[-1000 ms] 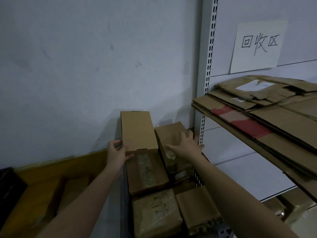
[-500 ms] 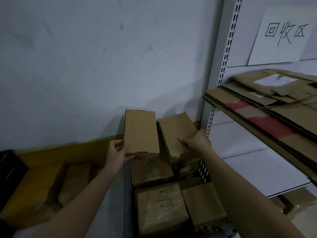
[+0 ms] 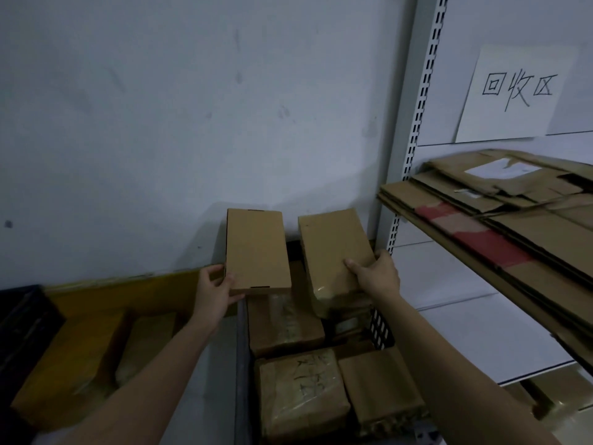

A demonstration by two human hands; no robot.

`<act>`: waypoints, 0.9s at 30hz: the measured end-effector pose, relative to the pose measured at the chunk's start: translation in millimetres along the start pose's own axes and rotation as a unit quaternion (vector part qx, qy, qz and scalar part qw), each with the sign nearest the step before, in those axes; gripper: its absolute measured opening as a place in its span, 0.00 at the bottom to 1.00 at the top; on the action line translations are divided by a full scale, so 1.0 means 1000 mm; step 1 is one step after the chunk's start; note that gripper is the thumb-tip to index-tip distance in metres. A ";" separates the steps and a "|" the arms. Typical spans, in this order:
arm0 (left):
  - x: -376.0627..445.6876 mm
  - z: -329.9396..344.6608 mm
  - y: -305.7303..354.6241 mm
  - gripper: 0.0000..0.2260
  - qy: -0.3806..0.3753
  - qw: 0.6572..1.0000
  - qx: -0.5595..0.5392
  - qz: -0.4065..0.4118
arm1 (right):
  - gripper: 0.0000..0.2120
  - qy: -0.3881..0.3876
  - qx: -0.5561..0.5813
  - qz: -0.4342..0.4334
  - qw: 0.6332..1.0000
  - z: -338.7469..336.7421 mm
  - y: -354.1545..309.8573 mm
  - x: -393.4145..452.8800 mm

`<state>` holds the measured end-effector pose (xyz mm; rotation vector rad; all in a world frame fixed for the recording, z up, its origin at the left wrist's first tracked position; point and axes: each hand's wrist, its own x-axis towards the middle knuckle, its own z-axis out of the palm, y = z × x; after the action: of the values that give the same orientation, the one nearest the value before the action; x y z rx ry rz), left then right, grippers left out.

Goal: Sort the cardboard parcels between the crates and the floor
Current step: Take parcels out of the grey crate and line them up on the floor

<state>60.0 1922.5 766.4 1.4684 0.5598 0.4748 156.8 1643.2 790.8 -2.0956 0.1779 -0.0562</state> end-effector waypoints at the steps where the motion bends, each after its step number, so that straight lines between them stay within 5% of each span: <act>1: -0.001 -0.004 0.004 0.16 0.009 1.000 -0.007 0.003 | 0.29 -0.001 0.014 -0.007 1.000 -0.001 -0.006 -0.002; 12: -0.030 -0.101 0.027 0.16 0.097 0.995 -0.011 0.021 | 0.26 -0.054 0.123 -0.076 0.988 0.041 -0.085 -0.047; 27: -0.008 -0.296 0.003 0.17 0.171 0.983 0.059 -0.032 | 0.26 -0.117 0.149 -0.050 0.981 0.174 -0.143 -0.151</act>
<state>-128.7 2150.5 764.6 1.4849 0.9177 0.6575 42.1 1886.0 830.2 -1.7937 -0.0750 0.0985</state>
